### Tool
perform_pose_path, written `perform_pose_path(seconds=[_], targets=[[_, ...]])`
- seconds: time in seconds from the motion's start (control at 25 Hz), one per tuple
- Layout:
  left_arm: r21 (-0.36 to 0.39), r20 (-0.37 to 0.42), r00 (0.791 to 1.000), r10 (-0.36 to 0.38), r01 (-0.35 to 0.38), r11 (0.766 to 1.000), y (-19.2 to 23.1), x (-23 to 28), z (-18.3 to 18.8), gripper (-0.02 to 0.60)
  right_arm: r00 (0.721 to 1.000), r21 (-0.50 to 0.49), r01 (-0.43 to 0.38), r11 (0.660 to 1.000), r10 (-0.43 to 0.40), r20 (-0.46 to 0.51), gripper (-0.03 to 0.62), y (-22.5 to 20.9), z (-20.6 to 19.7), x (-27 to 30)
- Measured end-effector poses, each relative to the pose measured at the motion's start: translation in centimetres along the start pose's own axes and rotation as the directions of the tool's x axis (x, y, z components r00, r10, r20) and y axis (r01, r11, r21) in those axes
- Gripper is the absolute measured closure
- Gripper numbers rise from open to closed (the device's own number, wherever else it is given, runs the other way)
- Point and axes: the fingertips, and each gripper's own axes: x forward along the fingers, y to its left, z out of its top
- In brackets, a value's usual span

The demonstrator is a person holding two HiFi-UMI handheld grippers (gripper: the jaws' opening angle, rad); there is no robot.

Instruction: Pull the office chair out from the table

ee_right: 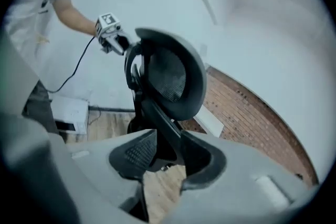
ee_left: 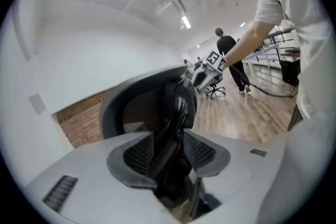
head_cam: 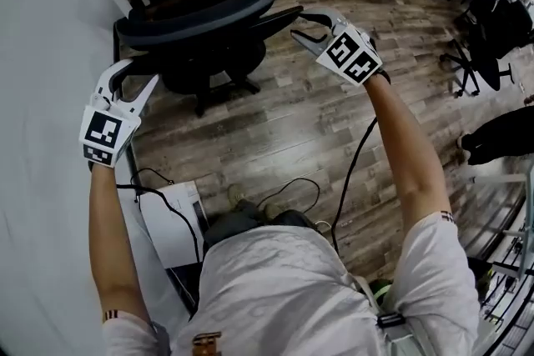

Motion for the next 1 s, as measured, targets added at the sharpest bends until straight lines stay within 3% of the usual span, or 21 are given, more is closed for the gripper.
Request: perform_pose_path(seconds=[0.16,0.32,0.48,0.6,0.72,0.84,1.0], targets=[[-0.156,0.168,0.985,0.042,-0.016,0.988,-3.4,-0.6,5.9,0.417,0.98,0.181,-0.021,0.983,-0.016,0.199,0.586,0.9,2.3,-3.5],[-0.264,0.294,0.951,0.094,-0.014,0.964,-6.1,-1.2,10.7,0.457,0.917,0.323,-0.081,0.943,-0.056,0.395,0.591,2.4,5.9,-6.8],[-0.314,0.368,0.923,0.109,0.013,0.949,-9.0,-1.5,14.3,0.522,0.836,0.404,-0.152,0.902,-0.101,0.54,0.591,4.4,9.5,-9.7],[-0.344,0.407,0.908,0.099,0.052,0.937,-10.7,-1.8,16.4,0.581,0.786,0.417,-0.204,0.886,-0.105,0.609,0.591,6.3,12.4,-11.1],[-0.371,0.447,0.889,0.101,0.082,0.925,-11.6,-2.7,17.6,0.581,0.747,0.418,-0.244,0.875,-0.105,0.656,0.592,8.3,15.0,-12.2],[-0.401,0.476,0.871,0.124,0.09,0.911,-11.8,-4.1,17.9,0.581,0.726,0.404,-0.258,0.878,-0.099,0.68,0.592,10.4,17.1,-13.0],[-0.416,0.489,0.864,0.122,0.109,0.903,-12.6,-6.0,17.6,0.581,0.709,0.424,-0.271,0.864,-0.119,0.695,0.592,12.5,18.3,-13.9]])
